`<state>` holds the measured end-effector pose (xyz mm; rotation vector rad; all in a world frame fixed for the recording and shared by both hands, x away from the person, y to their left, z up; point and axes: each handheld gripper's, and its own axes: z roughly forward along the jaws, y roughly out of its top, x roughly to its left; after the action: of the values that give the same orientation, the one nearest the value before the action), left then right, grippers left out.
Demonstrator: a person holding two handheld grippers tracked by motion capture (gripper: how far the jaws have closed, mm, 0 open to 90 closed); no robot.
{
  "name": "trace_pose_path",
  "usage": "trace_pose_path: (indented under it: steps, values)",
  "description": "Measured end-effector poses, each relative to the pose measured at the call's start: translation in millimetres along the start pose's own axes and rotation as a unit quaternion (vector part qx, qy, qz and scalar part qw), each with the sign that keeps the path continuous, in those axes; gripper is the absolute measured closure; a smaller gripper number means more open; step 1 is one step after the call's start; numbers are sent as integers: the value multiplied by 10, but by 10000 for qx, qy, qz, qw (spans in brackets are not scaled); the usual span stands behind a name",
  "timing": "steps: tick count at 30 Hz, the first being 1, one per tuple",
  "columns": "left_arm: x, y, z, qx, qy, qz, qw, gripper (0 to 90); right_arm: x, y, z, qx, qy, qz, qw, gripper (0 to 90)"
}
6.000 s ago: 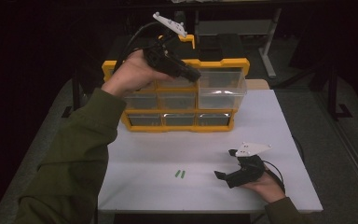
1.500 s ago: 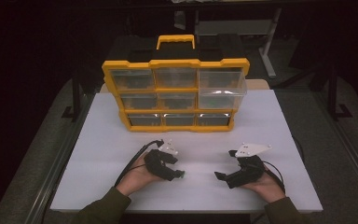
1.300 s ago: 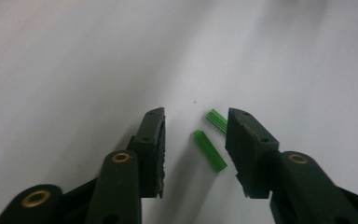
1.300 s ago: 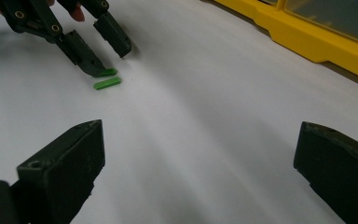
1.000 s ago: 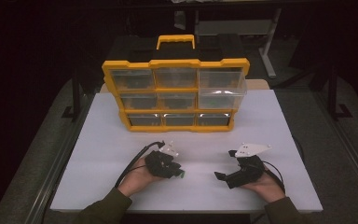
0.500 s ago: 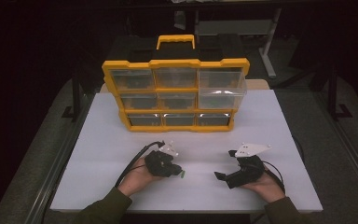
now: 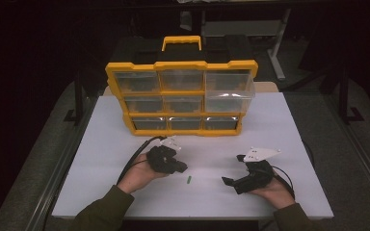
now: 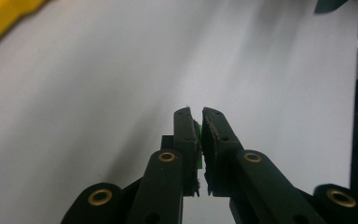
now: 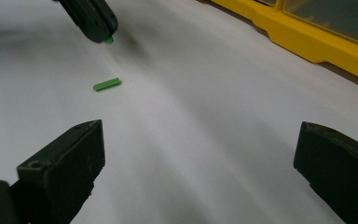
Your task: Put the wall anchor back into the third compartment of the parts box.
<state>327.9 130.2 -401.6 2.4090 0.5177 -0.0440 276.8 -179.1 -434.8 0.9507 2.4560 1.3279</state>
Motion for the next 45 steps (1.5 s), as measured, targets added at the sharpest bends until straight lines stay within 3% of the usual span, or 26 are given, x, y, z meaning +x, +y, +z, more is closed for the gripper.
trace_pose_path:
  steps: [6, 18, 22, 27, 45]
  values:
    - [17, 158, -145, -35, -26, 52, 10000, 851, 0, 1, 1, -5, -1, -4, 10000, 12]
    - [74, 465, -498, -357, -107, 77, 9993, 851, -1, 2, 3, -13, 3, -12, 10000, 12]
    - [117, 575, -628, -402, -107, 217, 9989, 851, 0, 1, 5, -7, 4, -8, 10000, 12]
    - [135, 706, -779, -518, -209, 168, 9983, 851, -1, 2, 2, -14, 5, -5, 10000, 12]
    - [210, 1189, -1261, -756, -279, 422, 9959, 851, 0, 1, 6, -4, 16, -2, 10000, 12]
